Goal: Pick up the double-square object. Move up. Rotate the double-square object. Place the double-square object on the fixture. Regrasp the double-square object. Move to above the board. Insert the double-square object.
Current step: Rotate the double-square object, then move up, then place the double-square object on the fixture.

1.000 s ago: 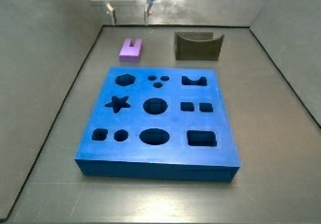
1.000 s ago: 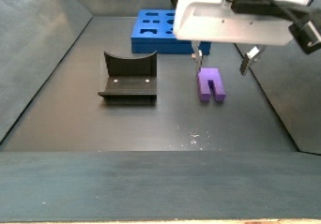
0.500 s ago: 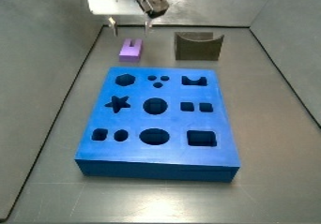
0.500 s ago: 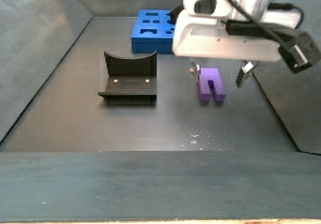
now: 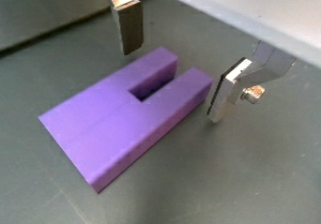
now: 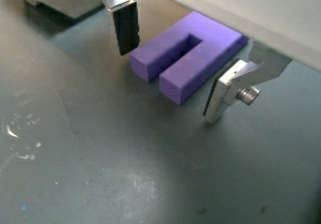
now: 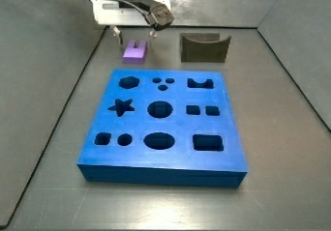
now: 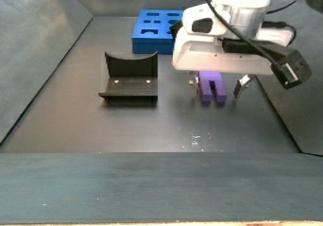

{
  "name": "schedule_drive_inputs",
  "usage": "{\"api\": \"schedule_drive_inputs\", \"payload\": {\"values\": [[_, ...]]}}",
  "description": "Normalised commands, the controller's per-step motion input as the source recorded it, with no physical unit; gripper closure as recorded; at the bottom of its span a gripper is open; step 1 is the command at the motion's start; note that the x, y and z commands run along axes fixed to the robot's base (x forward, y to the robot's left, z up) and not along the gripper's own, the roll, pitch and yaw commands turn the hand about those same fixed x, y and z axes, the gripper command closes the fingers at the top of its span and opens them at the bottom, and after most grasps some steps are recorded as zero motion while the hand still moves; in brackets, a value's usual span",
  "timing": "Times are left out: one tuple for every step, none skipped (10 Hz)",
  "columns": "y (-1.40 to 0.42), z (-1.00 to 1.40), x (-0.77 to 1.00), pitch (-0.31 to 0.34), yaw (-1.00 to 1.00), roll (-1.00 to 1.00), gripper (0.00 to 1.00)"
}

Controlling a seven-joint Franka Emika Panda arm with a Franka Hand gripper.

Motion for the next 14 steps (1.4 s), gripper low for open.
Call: {"api": "schedule_drive_inputs", "payload": {"values": [[0.01, -0.23, 0.04, -0.077, 0.03, -0.10, 0.00], [0.00, 0.00, 0.00, 0.000, 0.00, 0.00, 1.00], [0.00, 1.00, 0.00, 0.000, 0.00, 0.00, 1.00], [0.00, 1.00, -0.01, 0.008, 0.00, 0.00, 1.00], [0.00, 1.00, -0.03, 0.034, 0.00, 0.00, 1.00], [0.01, 0.93, -0.02, 0.055, -0.01, 0.01, 1.00], [0.01, 0.81, -0.02, 0.067, -0.01, 0.02, 1.00], [0.01, 0.73, -0.02, 0.069, -0.01, 0.03, 1.00], [0.01, 0.53, -0.03, 0.062, -0.02, 0.05, 1.00], [0.01, 0.40, -0.03, 0.060, -0.02, 0.06, 1.00], [0.01, 0.28, -0.03, 0.060, -0.02, 0.07, 1.00], [0.01, 0.20, -0.03, 0.059, -0.02, 0.07, 1.00], [0.00, 1.00, 0.00, 0.000, 0.00, 0.00, 1.00], [0.00, 1.00, 0.00, 0.010, 0.00, 0.00, 1.00]]}}
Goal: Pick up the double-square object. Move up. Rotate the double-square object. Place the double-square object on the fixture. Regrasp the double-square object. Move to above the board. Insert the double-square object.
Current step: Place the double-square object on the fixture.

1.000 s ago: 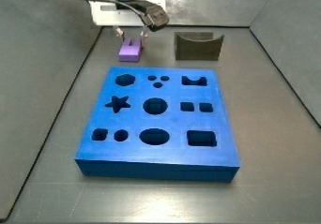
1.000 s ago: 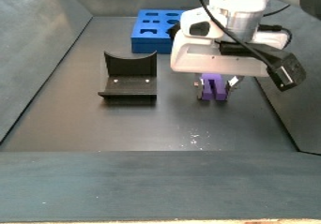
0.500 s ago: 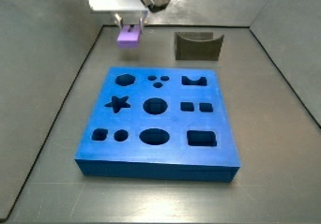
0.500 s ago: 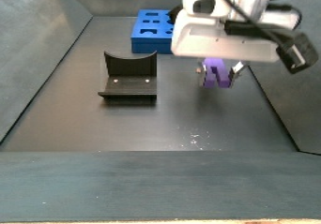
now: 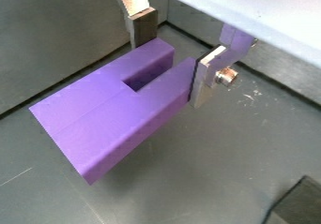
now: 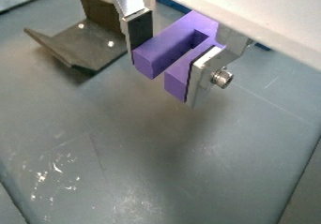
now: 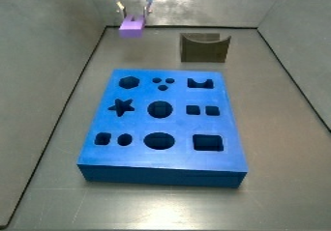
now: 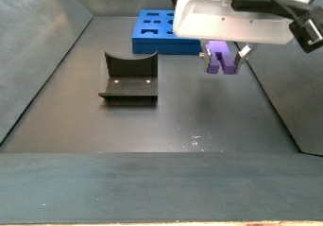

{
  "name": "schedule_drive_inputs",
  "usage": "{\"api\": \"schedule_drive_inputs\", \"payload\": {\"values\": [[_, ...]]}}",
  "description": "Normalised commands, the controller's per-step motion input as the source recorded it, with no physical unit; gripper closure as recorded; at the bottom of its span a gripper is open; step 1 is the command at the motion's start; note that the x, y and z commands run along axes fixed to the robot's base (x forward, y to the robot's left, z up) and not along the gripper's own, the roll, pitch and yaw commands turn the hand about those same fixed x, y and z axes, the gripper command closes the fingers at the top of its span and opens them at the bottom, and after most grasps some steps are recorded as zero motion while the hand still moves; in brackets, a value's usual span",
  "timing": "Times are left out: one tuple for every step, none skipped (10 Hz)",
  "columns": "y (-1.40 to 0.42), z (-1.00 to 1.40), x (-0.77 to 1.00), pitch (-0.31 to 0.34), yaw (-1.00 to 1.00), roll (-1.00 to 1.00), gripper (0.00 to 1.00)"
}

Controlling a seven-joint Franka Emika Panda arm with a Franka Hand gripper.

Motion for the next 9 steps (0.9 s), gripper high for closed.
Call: {"api": "schedule_drive_inputs", "payload": {"values": [[0.00, 1.00, -0.02, 0.039, 0.00, 0.00, 1.00], [0.00, 1.00, -0.02, 0.046, 0.00, 0.01, 1.00], [0.01, 1.00, -0.03, 0.053, -0.01, 0.02, 1.00], [0.01, 1.00, -0.03, 0.055, -0.01, 0.04, 1.00], [0.02, 1.00, -0.03, 0.060, -0.02, 0.05, 1.00], [0.02, 0.96, -0.03, 0.062, -0.02, 0.06, 1.00], [0.02, 0.79, -0.02, 0.067, -0.01, 0.07, 1.00], [0.02, 0.66, -0.02, 0.073, -0.01, 0.07, 1.00], [0.02, 0.52, -0.01, 0.081, 0.00, 0.07, 1.00]]}}
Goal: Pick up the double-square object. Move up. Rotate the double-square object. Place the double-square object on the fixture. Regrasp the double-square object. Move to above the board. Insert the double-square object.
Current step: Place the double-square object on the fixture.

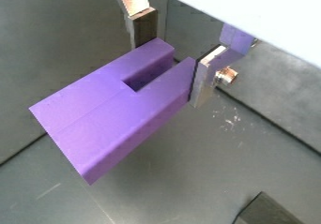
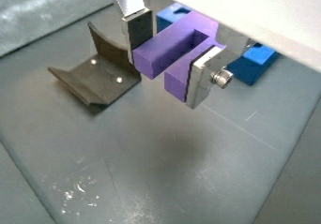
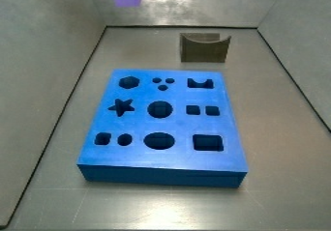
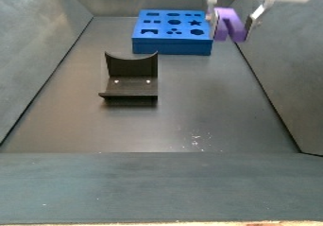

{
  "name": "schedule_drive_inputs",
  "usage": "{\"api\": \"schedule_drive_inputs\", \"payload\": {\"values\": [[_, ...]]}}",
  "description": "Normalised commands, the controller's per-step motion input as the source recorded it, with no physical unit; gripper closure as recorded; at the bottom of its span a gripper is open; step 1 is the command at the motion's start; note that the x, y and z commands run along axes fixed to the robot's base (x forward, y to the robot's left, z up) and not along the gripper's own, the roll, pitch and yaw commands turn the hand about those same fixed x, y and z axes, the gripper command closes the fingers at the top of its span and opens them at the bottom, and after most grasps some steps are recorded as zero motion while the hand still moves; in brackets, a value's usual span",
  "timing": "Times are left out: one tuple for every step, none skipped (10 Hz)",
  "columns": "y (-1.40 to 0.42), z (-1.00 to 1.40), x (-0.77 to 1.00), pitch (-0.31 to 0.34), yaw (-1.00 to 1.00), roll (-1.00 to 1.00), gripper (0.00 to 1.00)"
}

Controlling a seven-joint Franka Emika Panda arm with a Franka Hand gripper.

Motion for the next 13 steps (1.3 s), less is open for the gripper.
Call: {"api": "schedule_drive_inputs", "payload": {"values": [[0.01, 0.39, -0.01, 0.090, 0.01, 0.08, 1.00], [0.01, 0.21, 0.00, 0.095, 0.01, 0.08, 1.00], [-0.99, 0.67, 0.90, 0.045, -0.20, -0.10, 1.00], [-0.97, 0.56, 0.89, 0.058, -0.18, -0.10, 1.00], [-0.72, 0.37, 0.72, 0.109, -0.10, -0.10, 1.00], [-0.49, 0.21, 0.56, 0.117, -0.05, -0.10, 1.00], [-0.26, 0.08, 0.43, 0.106, -0.02, -0.09, 1.00], [-0.03, 0.02, 0.30, 0.119, 0.00, -0.09, 1.00], [-0.03, 0.02, 0.21, 0.124, 0.00, -0.09, 1.00], [0.37, -0.26, 1.00, 0.201, 0.24, -1.00, 1.00], [0.38, -0.26, 1.00, 0.201, 0.23, -1.00, 1.00], [0.33, -0.22, 1.00, 0.202, 0.18, -1.00, 1.00], [0.29, -0.19, 1.00, 0.218, 0.15, -1.00, 1.00]]}}
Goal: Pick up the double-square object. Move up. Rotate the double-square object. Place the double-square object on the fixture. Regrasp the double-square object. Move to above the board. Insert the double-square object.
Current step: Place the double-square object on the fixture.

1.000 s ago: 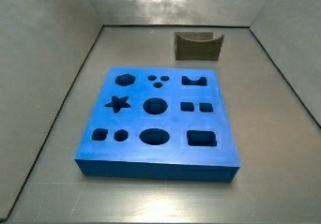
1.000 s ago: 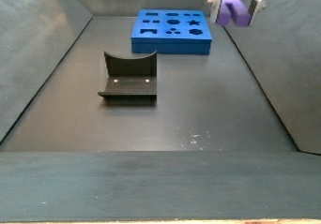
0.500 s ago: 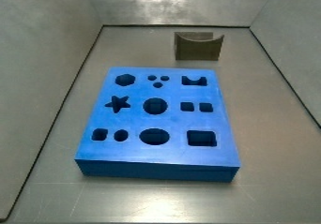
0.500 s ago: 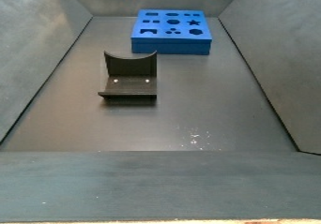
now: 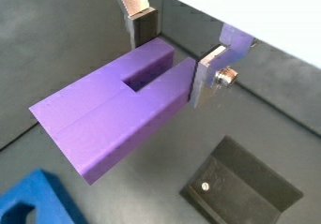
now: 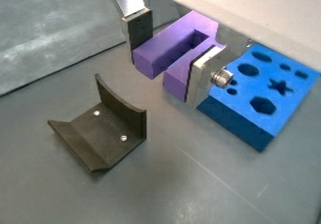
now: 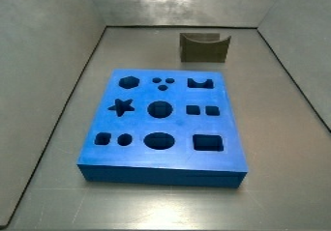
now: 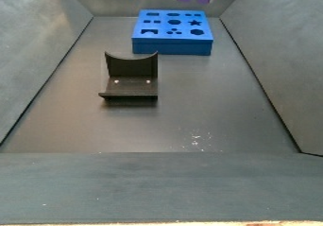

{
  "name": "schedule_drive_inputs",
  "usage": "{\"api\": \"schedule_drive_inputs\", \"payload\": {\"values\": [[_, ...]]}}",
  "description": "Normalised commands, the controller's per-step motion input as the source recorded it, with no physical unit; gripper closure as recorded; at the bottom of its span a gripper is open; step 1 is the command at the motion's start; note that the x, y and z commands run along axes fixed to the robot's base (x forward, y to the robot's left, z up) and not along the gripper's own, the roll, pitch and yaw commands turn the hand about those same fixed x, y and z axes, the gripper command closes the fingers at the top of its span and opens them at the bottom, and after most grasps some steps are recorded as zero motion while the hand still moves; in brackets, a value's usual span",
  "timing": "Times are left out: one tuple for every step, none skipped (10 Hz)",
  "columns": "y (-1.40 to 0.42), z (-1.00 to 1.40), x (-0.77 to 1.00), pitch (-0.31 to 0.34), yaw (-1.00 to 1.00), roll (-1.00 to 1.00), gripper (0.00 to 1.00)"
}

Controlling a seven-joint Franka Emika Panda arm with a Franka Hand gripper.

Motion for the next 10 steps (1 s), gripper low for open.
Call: {"api": "schedule_drive_inputs", "payload": {"values": [[0.25, -0.15, 1.00, 0.242, 0.11, -1.00, 1.00], [0.24, -0.15, 1.00, 0.249, 0.09, -1.00, 1.00], [0.20, -0.12, 1.00, 0.252, 0.03, -1.00, 1.00], [0.18, -0.10, 1.00, 0.254, -0.01, -1.00, 1.00], [0.16, -0.09, 1.00, 0.223, -0.07, -0.87, 1.00], [0.14, -0.08, 1.00, 0.184, -0.09, -0.73, 1.00], [0.13, -0.07, 1.00, 0.159, -0.11, -0.63, 1.00], [0.12, -0.06, 1.00, 0.119, -0.12, -0.44, 1.00], [0.11, -0.05, 1.00, 0.103, -0.12, -0.34, 1.00], [0.09, -0.04, 1.00, 0.072, -0.10, -0.20, 1.00]]}}
